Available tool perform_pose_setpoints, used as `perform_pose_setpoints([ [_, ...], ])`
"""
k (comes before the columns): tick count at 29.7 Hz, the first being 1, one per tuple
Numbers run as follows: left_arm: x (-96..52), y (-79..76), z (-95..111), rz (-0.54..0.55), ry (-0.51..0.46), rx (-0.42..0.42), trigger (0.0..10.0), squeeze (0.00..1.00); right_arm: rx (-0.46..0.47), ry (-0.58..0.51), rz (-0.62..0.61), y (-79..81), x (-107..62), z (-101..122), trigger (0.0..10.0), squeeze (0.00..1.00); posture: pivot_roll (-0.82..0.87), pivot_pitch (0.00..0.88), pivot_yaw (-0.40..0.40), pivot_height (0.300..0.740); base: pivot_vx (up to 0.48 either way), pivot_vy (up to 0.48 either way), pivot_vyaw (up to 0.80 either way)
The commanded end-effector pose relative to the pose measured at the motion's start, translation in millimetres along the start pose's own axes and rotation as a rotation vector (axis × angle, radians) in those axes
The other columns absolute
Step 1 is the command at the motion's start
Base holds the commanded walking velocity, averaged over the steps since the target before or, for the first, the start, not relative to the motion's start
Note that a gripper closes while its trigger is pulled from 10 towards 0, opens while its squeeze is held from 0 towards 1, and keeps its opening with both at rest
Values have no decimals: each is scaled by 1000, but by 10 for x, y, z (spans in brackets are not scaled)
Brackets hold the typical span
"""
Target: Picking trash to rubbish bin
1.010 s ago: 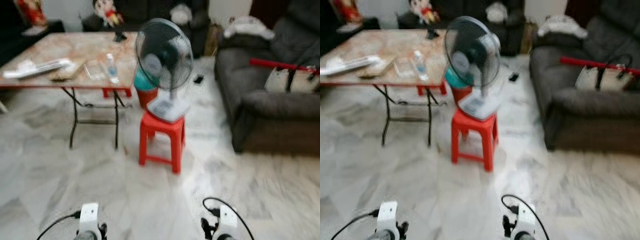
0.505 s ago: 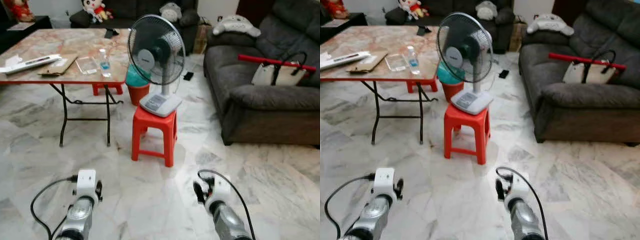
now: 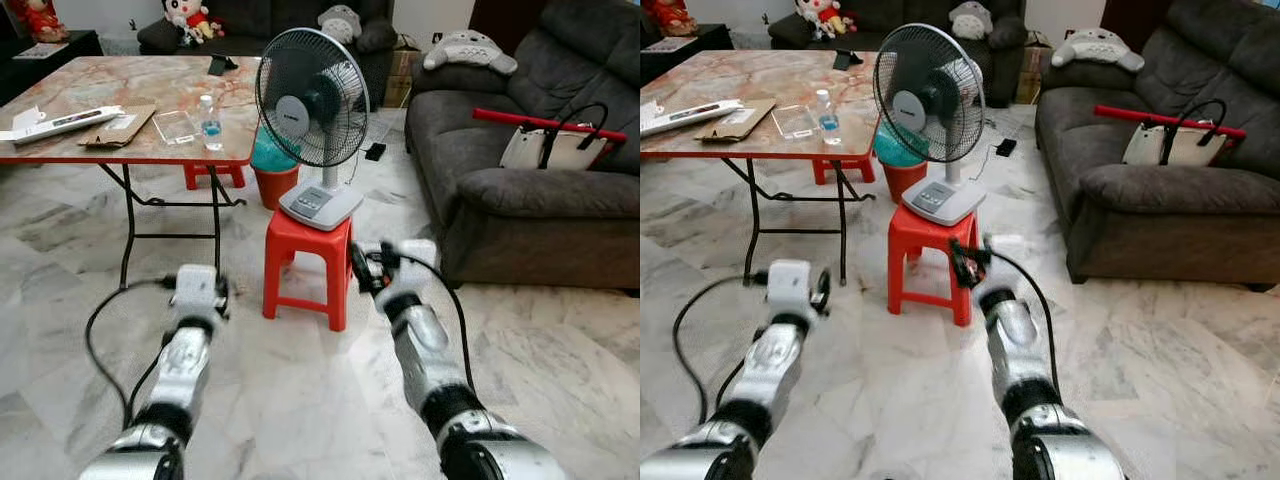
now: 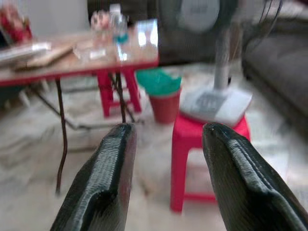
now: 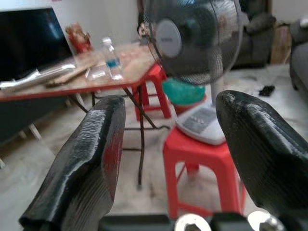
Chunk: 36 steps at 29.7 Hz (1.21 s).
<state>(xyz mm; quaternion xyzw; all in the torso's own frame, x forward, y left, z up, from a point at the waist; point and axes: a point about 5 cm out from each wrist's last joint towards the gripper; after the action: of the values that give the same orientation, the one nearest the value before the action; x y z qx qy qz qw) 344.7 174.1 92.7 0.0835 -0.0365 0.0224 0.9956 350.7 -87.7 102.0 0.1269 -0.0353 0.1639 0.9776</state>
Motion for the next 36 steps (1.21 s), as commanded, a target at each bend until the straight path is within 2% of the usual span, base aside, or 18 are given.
perform_pose_setpoints([
  [1, -6, 26, -7, 32, 1, -47, 10000, 0, 12, -2, -10, -13, -17, -13, 10000, 0, -51, 0, 15, 740, 0, 0, 0],
  [4, -114, 100, -207, 42, 88, -44, 10000, 0, 23, 62, -32, -34, -108, -171, 10000, 0, -50, 0, 16, 740, 0, 0, 0],
  [7, -187, 208, -330, 93, 148, -78, 10000, 0, 14, 95, -46, -75, -161, -238, 10000, 0, -47, 0, 24, 740, 0, 0, 0],
  [9, -283, 340, -455, 106, 204, -30, 10000, 0, 15, 113, -78, -158, -217, -276, 10000, 0, -28, 0, 22, 740, 0, 0, 0],
  [14, -366, 473, -516, 140, 213, -27, 10000, 0, 10, 123, -101, -241, -278, -304, 10000, 0, -1, 0, 11, 740, 0, 0, 0],
  [18, -550, 593, -697, 185, 294, -8, 10000, 0, 1, 143, -110, -259, -322, -351, 10000, 0, -3, 0, 13, 740, 0, 0, 0],
  [20, -675, 865, -766, 300, 338, 40, 10000, 0, -16, 143, -115, -270, -333, -351, 10000, 0, -6, 0, 13, 740, 0, 0, 0],
  [22, -716, 1150, -719, 413, 329, 66, 10000, 0, -22, 136, -128, -304, -340, -336, 10000, 0, 4, 7, 9, 740, 0, 0, 0],
  [24, -592, 1284, -495, 394, 215, 139, 10000, 0, -23, 126, -142, -342, -346, -314, 10000, 0, 10, 18, 2, 740, 0, 0, 0],
  [26, -459, 1279, -325, 362, 135, 139, 10000, 0, -32, 118, -144, -367, -345, -292, 10000, 0, 21, 21, -8, 740, 0, 0, 0],
  [27, -299, 1251, -110, 329, 42, 124, 10000, 0, -34, 109, -147, -391, -335, -261, 10000, 0, 23, 21, -11, 740, 0, 0, 0],
  [28, -110, 1177, 150, 287, -56, 99, 10000, 0, -39, 94, -150, -410, -310, -213, 10000, 0, 21, 23, -15, 740, 0, 0, 0],
  [30, 137, 1050, 524, 236, -176, 57, 10000, 0, -49, 64, -150, -429, -255, -121, 10000, 0, 13, 20, -18, 740, 0, 0, 0],
  [32, 264, 952, 713, 195, -224, 30, 10000, 0, -55, 44, -151, -443, -217, -57, 10000, 0, 8, 15, -18, 740, 0, 0, 0],
  [34, 396, 771, 857, 109, -242, 17, 10000, 0, -58, 17, -156, -453, -164, 27, 10000, 0, -3, 11, -15, 740, 0, 0, 0],
  [35, 473, 535, 934, 8, -258, 7, 10000, 0, -62, -5, -153, -448, -117, 98, 10000, 0, -17, 6, -13, 740, 0, 0, 0],
  [36, 489, 415, 939, -39, -257, -8, 10000, 0, -64, -11, -150, -441, -102, 118, 10000, 0, -21, 7, -13, 740, 0, 0, 0],
])
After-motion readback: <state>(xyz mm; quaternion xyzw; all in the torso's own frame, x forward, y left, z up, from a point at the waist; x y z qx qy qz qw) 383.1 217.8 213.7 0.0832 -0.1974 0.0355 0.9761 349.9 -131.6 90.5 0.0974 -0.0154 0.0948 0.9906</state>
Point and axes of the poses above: a point about 5 cm out from each wrist's last joint towards the gripper, its own x axis pointing out of the wrist towards the gripper, its own z axis along the axis of the wrist's last joint, y = z × x, and after that the axes turned 2 degrees about x, right-handed
